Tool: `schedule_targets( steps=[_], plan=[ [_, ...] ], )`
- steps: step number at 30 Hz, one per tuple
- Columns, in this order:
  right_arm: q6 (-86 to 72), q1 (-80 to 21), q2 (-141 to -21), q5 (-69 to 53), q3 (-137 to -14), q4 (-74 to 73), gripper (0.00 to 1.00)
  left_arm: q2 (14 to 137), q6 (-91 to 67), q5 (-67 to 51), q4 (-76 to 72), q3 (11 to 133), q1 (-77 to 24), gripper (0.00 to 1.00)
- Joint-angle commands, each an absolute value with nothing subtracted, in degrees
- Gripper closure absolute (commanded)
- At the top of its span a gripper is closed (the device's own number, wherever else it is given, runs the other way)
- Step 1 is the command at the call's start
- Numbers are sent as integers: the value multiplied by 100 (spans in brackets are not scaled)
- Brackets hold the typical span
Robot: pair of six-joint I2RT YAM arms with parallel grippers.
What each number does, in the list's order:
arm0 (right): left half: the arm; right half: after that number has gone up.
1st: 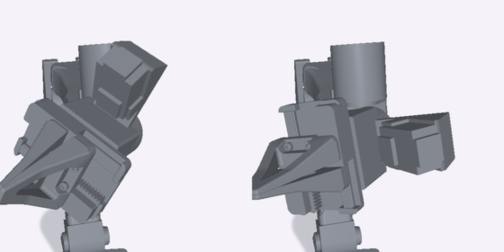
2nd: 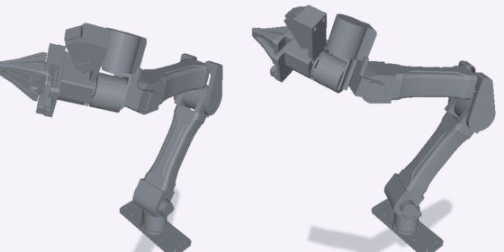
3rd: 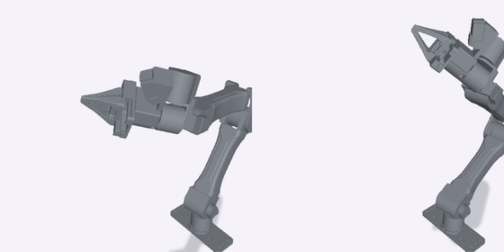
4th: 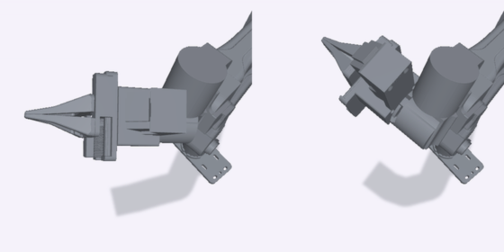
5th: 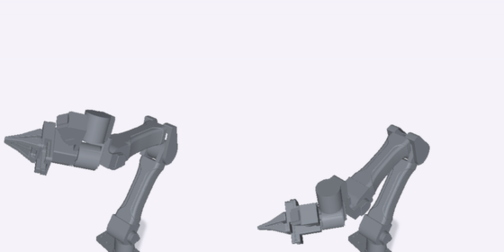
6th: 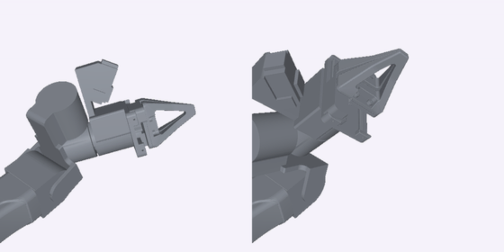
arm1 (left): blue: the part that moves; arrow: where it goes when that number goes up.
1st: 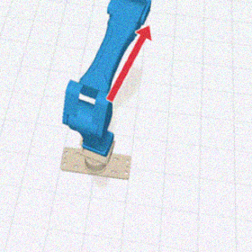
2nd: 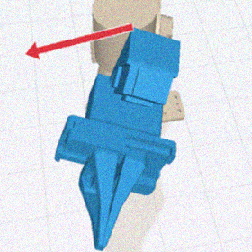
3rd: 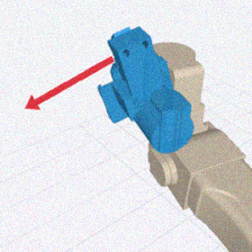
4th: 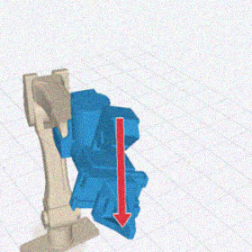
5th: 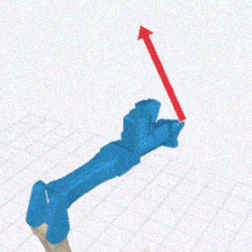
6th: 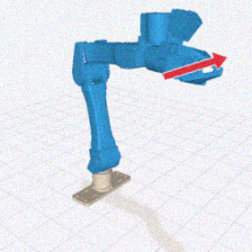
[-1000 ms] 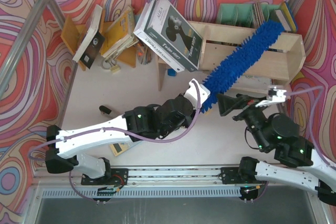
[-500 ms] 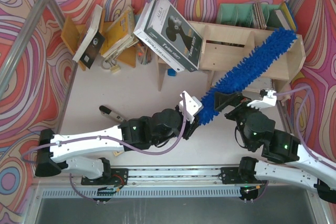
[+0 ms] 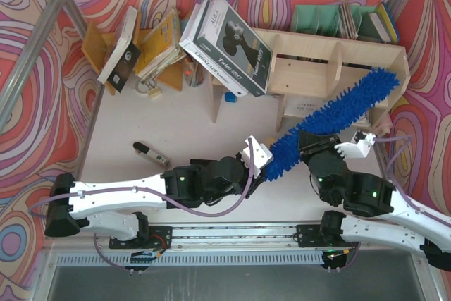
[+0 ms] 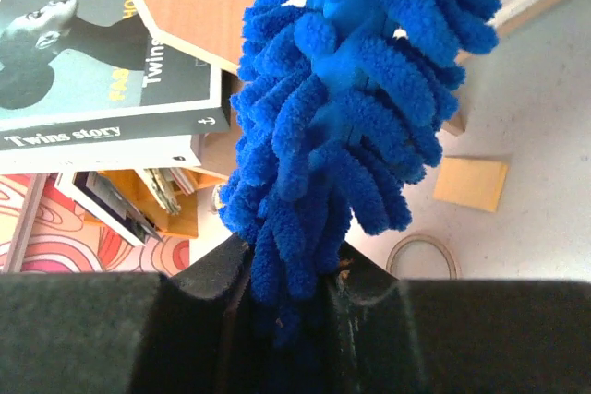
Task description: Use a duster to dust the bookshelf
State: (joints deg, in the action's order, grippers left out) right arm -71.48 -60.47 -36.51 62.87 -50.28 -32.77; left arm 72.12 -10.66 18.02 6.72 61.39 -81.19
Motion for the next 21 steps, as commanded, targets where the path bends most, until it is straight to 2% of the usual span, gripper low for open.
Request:
schedule_targets(
  steps=[1, 5, 6, 7, 8, 14, 21],
  plan=[
    [-9184, -6093, -3877, 6785, -4957, -4670, 77, 7145, -1209, 2500, 733, 6082, -8123, 82],
    [-9900, -6091, -4132, 6800, -5110, -5128, 85, 7108, -1285, 2941, 900, 6027, -8125, 66],
    [-10113, -6091, -4178, 6807, -5139, -5308, 86, 7088, -1300, 3041, 945, 6017, -8126, 52],
    [-10341, -6091, -4210, 6811, -5153, -5469, 87, 7047, -1294, 3124, 986, 6000, -8126, 18],
    [-10531, -6094, -4234, 6807, -5156, -5605, 88, 7013, -1285, 3216, 1027, 5995, -8122, 4],
    [-11425, -6092, -4339, 6723, -4894, -5944, 89, 6585, -1276, 3741, 1243, 5810, -8121, 2],
    [-13032, -6082, -4660, 6383, -4287, -6238, 85, 5603, -1282, 4501, 1382, 5293, -8126, 2]
  ],
)
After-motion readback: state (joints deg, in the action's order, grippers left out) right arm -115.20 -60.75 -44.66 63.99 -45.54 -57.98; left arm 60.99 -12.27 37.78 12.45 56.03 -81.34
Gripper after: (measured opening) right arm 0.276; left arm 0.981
